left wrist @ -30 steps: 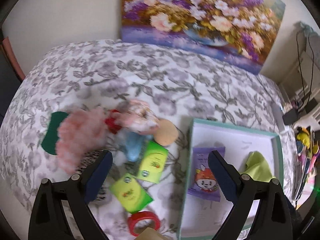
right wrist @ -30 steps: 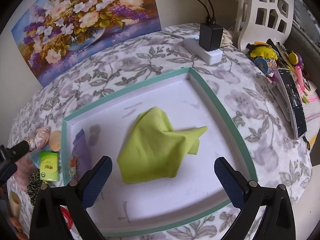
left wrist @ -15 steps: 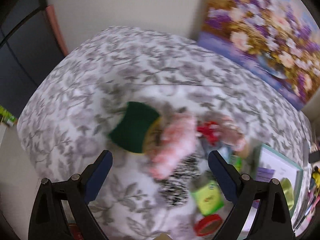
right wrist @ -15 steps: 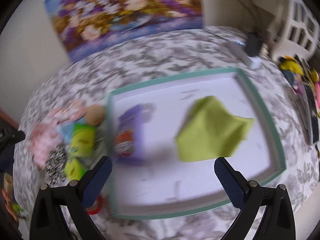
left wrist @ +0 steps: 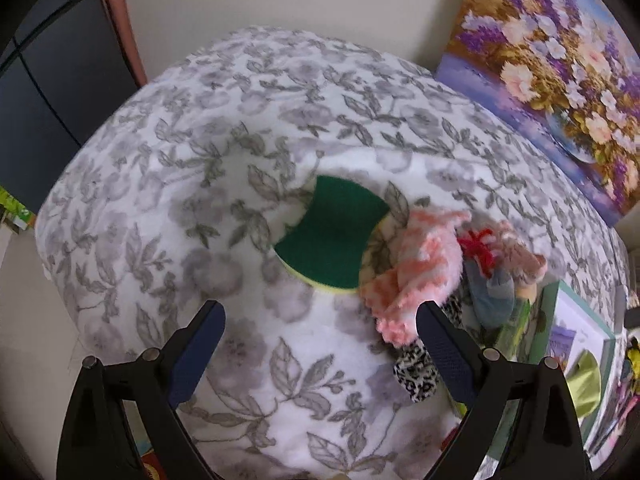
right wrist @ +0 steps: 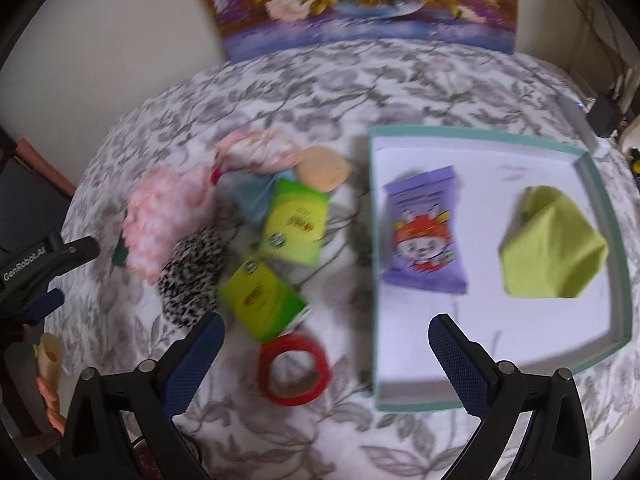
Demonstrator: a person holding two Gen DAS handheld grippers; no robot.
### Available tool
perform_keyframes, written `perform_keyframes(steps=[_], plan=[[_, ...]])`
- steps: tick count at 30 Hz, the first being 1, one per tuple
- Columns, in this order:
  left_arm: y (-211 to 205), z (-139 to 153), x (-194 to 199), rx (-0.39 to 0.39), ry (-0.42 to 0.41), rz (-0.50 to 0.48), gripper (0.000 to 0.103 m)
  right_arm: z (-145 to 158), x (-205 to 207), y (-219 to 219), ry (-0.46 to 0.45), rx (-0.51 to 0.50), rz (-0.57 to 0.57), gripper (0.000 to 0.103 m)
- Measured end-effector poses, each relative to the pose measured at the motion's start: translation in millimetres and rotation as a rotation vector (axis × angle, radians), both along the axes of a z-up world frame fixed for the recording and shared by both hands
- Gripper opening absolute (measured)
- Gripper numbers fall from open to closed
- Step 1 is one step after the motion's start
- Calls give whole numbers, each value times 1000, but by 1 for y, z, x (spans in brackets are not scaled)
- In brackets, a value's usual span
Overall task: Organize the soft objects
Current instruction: 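Move the left tool to the scrunchie while the right tool moves to the red tape roll, then grasp the black-and-white scrunchie with the left tool while the right tool grasps the red tape roll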
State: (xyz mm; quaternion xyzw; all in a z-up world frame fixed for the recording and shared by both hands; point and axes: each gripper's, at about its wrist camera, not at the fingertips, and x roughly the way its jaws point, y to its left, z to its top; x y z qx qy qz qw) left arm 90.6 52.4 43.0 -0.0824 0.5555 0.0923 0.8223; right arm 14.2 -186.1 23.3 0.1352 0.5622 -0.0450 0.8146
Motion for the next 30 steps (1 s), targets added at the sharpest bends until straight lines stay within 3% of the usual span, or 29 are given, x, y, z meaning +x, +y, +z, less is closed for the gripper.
perform_keyframes(steps=[7,15,23,27,30], plan=[[-14,-22,-3,-105,110,-70,96,-12,0,21,48,23,72,103],[-32,-45,-4,-129,208,-112,96,-24,-2,29,92,47,110,103],[-37,-59,-1,-154,248,-123,94,-42,1,36,143,38,131,102],[-43,-66,1,-152,268,-147,74,-44,0,34,145,59,134,92],[-48,-73,4,-170,279,-159,66,-43,0,33,137,64,128,89]])
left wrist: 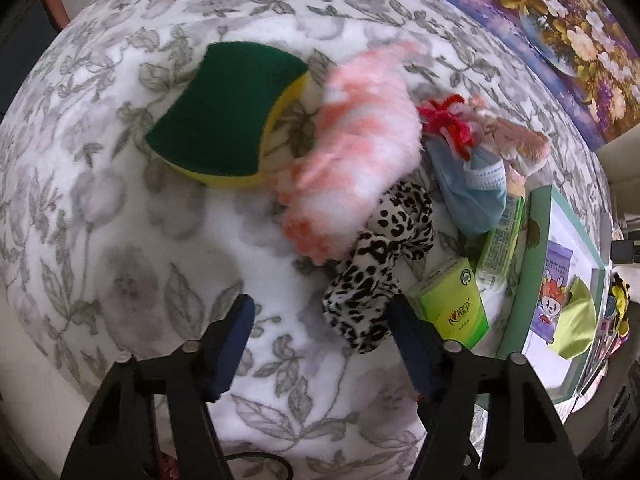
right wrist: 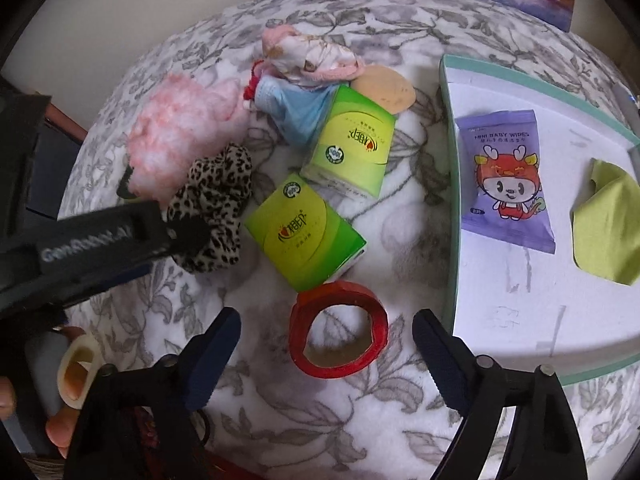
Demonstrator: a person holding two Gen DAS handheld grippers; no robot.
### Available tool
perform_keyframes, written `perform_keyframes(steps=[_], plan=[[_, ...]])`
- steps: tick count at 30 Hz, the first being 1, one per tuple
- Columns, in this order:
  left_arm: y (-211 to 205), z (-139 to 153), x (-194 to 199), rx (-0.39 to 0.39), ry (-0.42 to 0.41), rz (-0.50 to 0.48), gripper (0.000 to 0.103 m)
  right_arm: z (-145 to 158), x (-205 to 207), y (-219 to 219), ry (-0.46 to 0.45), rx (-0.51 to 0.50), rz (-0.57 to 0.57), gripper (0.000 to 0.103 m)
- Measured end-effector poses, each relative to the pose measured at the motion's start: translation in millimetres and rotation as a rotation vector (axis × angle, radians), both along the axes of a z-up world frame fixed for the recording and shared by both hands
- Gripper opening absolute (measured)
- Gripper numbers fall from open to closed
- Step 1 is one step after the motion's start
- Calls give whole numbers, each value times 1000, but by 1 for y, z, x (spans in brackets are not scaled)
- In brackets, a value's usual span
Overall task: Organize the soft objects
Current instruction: 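Grasp the black-and-white scrunchie with the left tool while the right tool grasps the red tape roll, then carry the scrunchie with the left tool while the right tool carries the tape roll to the tray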
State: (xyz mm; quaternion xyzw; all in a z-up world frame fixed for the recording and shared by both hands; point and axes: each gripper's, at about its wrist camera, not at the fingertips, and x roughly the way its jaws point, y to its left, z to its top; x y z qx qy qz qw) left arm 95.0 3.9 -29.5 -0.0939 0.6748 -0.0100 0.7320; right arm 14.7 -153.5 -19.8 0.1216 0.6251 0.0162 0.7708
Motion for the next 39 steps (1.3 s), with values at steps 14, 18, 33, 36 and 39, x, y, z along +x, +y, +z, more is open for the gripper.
perform_keyframes(steps=[14,18,33,36,39], plan=[[-19,-15,8,-29,9,-46,25,-32,8,4,66,-67,45,69],[-18,-8,3,-54,6,-39,19,-30,8,5,63,-56,36,57],[7,71,-15,-165,-179,-22,16,22,0,-17,-54,17,-19,56],[8,85,-19,-162,-227,-23,16,34,0,-22,-87,21,-29,56],[2,93,-18,-157,-262,-24,16,41,-1,-26,-109,23,-44,56]])
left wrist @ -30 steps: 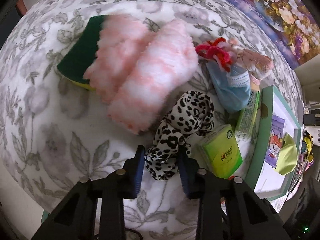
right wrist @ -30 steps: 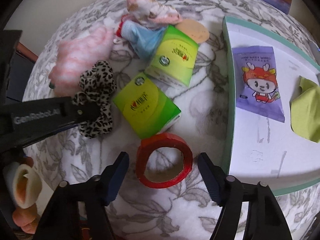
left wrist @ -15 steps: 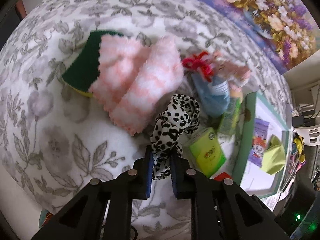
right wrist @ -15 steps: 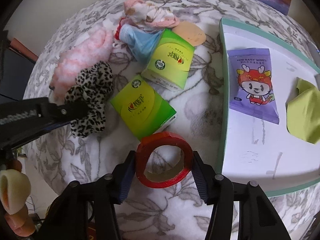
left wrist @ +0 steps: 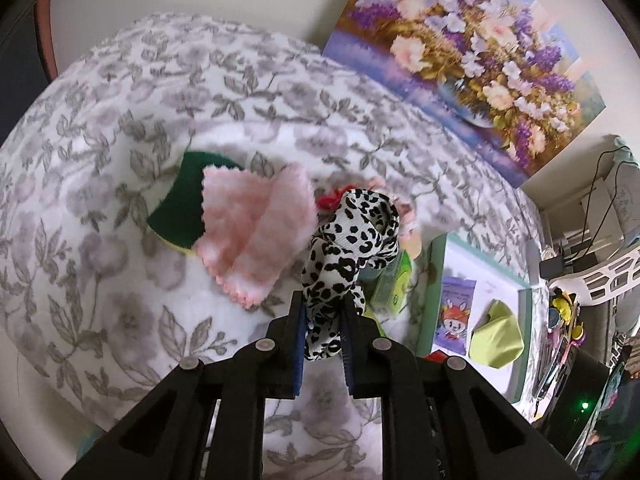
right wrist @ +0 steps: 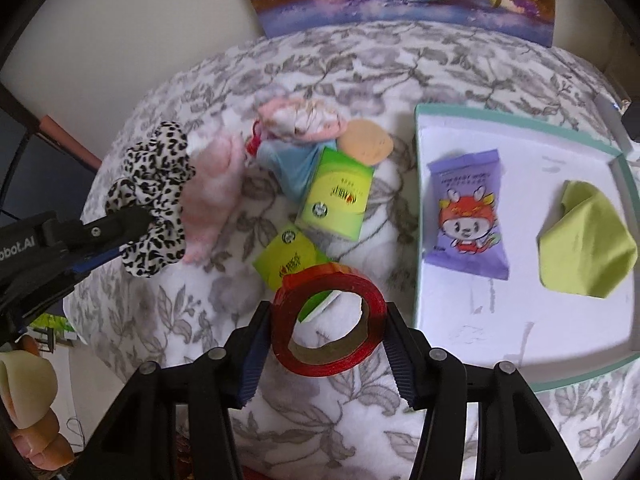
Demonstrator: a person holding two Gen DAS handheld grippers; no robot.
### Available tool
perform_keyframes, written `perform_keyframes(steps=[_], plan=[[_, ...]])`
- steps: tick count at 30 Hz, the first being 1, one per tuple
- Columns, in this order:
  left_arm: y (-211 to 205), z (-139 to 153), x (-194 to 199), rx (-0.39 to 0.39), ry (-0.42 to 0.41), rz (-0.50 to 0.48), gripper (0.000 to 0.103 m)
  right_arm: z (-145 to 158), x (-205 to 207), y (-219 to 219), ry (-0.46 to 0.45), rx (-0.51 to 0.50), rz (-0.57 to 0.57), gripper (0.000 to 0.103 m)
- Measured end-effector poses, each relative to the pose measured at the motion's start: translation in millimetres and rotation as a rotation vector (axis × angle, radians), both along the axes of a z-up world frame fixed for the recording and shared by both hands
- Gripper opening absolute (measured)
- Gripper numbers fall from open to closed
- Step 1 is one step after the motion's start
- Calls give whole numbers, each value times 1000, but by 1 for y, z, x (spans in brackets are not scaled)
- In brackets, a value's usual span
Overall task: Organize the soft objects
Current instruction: 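Carry the scrunchie with the left tool while the right tool carries the tape roll to the tray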
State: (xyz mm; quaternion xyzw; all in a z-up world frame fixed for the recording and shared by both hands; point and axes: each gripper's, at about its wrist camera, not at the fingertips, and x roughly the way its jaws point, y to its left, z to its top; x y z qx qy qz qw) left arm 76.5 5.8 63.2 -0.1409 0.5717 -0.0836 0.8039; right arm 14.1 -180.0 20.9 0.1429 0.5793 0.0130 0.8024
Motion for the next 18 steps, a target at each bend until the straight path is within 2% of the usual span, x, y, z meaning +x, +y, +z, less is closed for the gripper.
perform_keyframes(steps=[6,9,13,18], plan=[[-14,15,-4,49,-57,-4,16,14,-4,-12,-43,-27,-40,56],[-30,18,-7,101,-76,-19,16,18,-6,-28,-52,-46,-80,56],[-59,20,-13,136,-97,-71,16,18,-13,-64,-45,-95,-172,57],[-100,17,-24,163,-100,-153,16,14,-29,-118,-17,-98,-312,57]])
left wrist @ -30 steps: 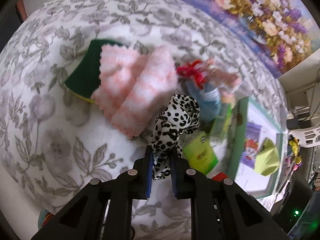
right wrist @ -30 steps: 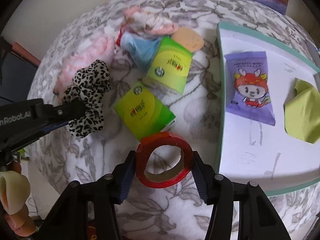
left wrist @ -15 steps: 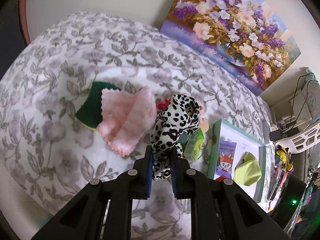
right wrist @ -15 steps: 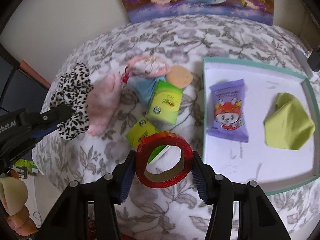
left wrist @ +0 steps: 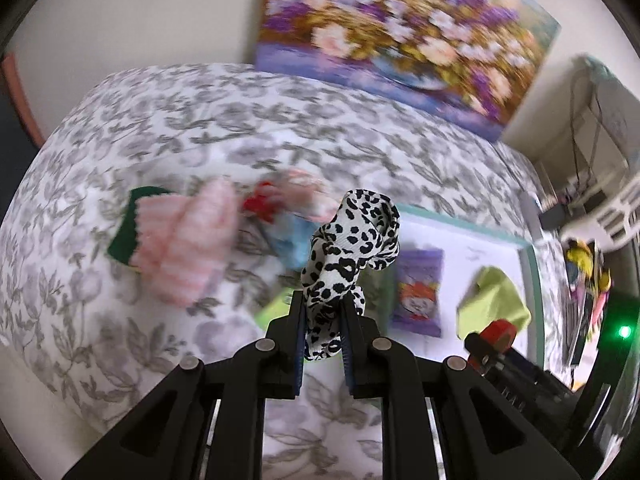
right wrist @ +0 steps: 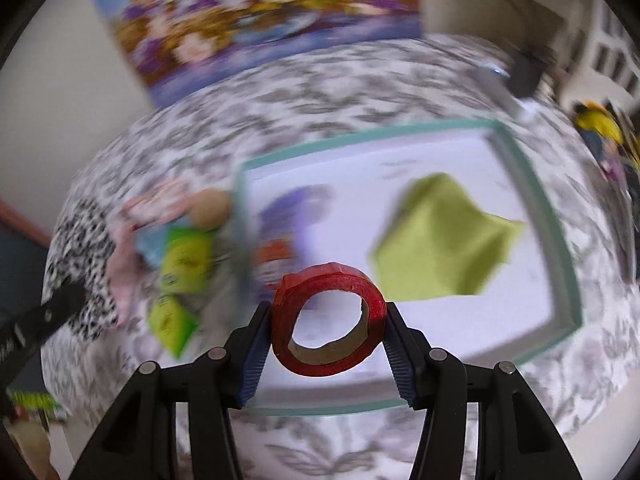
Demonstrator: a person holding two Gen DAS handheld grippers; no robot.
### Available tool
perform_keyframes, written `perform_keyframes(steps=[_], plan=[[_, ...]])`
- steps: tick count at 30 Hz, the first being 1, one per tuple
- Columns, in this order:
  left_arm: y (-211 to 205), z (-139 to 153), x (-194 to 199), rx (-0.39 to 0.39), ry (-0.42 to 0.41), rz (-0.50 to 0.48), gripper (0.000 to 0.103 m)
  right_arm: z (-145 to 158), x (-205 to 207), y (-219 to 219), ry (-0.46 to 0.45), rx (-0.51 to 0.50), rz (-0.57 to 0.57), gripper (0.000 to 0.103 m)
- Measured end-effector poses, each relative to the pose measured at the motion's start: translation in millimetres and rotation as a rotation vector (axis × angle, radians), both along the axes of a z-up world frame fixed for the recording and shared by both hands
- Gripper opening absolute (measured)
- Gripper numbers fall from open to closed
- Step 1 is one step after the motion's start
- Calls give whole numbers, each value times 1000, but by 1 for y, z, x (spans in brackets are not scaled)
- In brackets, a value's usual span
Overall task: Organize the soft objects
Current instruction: 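Carry the scrunchie with the left tool while the right tool carries the tape roll to the tray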
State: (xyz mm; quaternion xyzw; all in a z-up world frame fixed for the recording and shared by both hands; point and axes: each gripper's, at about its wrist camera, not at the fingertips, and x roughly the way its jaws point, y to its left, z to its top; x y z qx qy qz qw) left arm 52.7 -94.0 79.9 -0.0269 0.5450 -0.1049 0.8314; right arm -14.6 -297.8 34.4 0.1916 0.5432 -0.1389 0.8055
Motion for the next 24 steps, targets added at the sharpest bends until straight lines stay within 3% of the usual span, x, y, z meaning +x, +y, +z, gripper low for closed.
perform_keyframes(steps=[7,24], plan=[[-44,-11,-15,2,26,-95,16,-4,-25,-52,12,-6,-138,57],[-124,-39,-51,86,15,-290,17,-22,-67,-114,70,-57,-289,57]])
